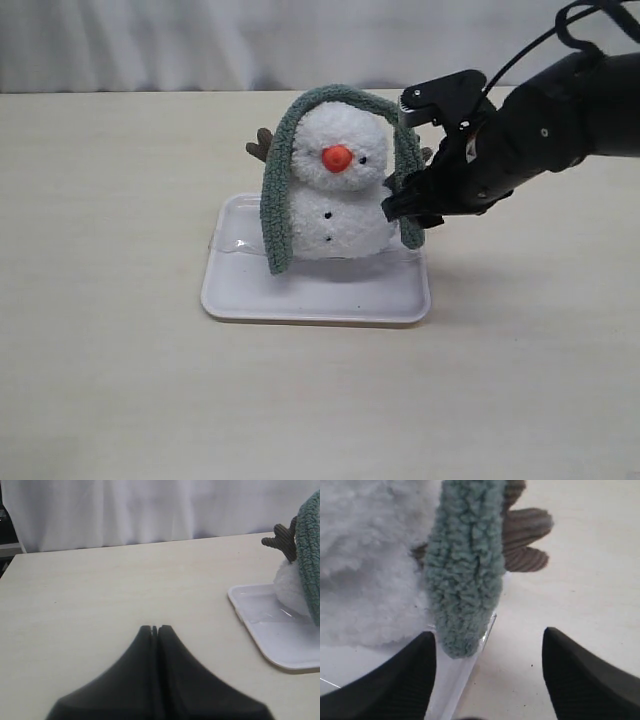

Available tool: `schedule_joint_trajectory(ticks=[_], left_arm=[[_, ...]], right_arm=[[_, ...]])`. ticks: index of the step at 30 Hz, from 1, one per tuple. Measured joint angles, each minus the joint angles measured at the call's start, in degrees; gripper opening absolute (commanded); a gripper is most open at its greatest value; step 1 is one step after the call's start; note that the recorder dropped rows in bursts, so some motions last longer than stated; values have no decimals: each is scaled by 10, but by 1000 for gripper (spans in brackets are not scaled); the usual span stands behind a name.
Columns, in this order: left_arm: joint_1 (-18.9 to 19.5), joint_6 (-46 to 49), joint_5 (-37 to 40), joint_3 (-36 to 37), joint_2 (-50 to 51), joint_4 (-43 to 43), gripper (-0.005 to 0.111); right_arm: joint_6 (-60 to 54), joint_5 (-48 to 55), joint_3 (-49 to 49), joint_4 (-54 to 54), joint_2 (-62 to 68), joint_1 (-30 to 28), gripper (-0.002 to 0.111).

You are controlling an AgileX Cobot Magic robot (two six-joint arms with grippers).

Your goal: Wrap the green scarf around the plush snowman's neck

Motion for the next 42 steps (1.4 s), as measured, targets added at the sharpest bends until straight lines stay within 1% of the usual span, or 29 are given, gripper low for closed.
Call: schedule_joint_trajectory(ticks=[5,6,7,8,9,12,13,14,22,25,30,32,38,42], left_arm=[[0,0,0,0,0,0,0],[0,0,0,0,0,0,0],[0,0,0,0,0,0,0],[0,0,0,0,0,0,0],[0,0,0,0,0,0,0],[0,0,0,0,0,0,0],[0,0,0,0,0,0,0],[0,0,0,0,0,0,0],[0,0,0,0,0,0,0],[0,0,0,0,0,0,0],[0,0,0,0,0,0,0],[0,0,0,0,0,0,0],[0,0,0,0,0,0,0],[0,0,0,0,0,0,0]], right_arm=[[-16,-41,0,0,54,0,57],[-19,-49,0,0,60,0,56],[-21,-57,0,0,63,0,53],[-24,-66,1,0,67,0,49],[-26,-71,0,-1,68,0,42],[-28,-81,1,-9,69,0,20],[-28,-81,1,-11,69,0,11],[-29,-81,1,-15,69,0,5],[-43,-35,1,-8,47,0,4],[-69,3,-4,46,17,0,4],[-199,86,-12,218,-13,0,4],[-227,102,-13,257,-6,0,4],[-231,94,-13,282,43,0,4],[-231,88,-13,288,52,0,4]])
